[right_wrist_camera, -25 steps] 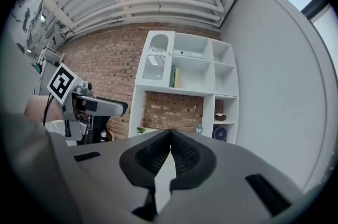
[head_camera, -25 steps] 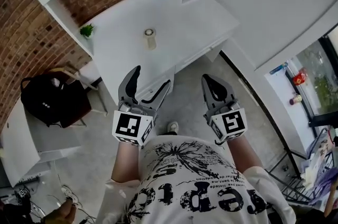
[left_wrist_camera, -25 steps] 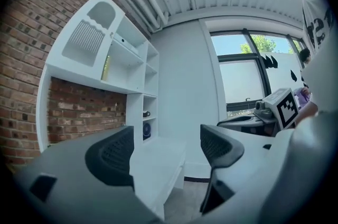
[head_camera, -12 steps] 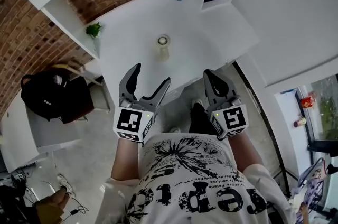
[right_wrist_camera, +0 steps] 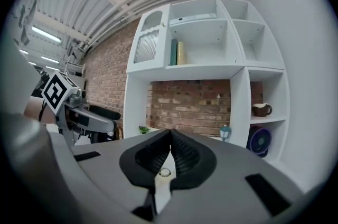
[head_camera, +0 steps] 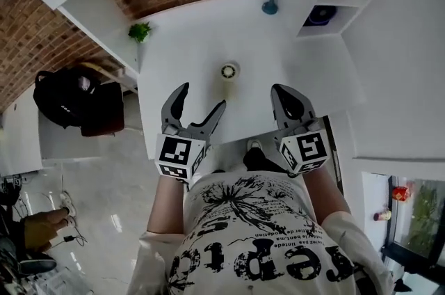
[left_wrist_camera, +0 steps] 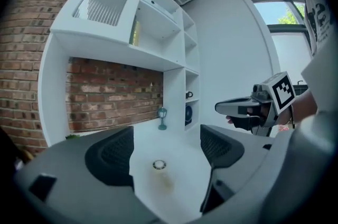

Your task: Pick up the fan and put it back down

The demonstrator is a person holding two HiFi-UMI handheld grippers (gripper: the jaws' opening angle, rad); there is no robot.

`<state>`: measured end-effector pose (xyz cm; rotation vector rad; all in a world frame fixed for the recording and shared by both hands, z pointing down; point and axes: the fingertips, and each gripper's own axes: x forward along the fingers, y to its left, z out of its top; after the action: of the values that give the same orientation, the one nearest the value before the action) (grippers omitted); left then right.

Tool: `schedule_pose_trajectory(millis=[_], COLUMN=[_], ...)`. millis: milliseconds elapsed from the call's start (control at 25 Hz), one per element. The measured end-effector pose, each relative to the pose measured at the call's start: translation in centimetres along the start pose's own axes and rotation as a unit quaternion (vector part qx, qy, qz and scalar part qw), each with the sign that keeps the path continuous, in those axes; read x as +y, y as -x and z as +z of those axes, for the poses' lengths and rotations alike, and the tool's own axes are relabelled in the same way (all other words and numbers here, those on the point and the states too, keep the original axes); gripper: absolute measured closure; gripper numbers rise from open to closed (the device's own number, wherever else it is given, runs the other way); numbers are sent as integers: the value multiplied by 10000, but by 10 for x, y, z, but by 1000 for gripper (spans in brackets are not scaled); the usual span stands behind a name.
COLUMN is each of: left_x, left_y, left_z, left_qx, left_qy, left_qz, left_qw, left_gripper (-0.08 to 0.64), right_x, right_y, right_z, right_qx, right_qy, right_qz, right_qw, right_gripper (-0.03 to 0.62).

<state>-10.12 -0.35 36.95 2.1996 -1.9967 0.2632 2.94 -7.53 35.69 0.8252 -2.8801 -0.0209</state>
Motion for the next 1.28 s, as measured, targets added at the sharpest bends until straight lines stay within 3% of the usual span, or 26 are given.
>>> schedule_pose_trajectory(millis=[280, 560, 840, 1280], left_x=[8, 24, 35, 49], left_y=[-87, -161, -217, -271], left_z=[-41, -108, -176, -231], left_qx=[657, 1474, 2431, 3329], left_qy=[267, 678, 991, 1169], left_qz=[533, 803, 1008, 959], left_qw=[9961, 9835, 9596, 9308], left_gripper=[175, 173, 173, 172], right_x=[-42, -73, -104, -136], right_y=[-64, -111, -145, -175], right_z=[-35, -76, -119, -162], right_qx=[143, 413, 760, 1177], right_qy=[214, 181, 4, -432], right_qz=[936, 1415, 1531, 1414], right_qw=[9953, 9889, 9853, 9820], right_gripper=[577, 577, 577, 577])
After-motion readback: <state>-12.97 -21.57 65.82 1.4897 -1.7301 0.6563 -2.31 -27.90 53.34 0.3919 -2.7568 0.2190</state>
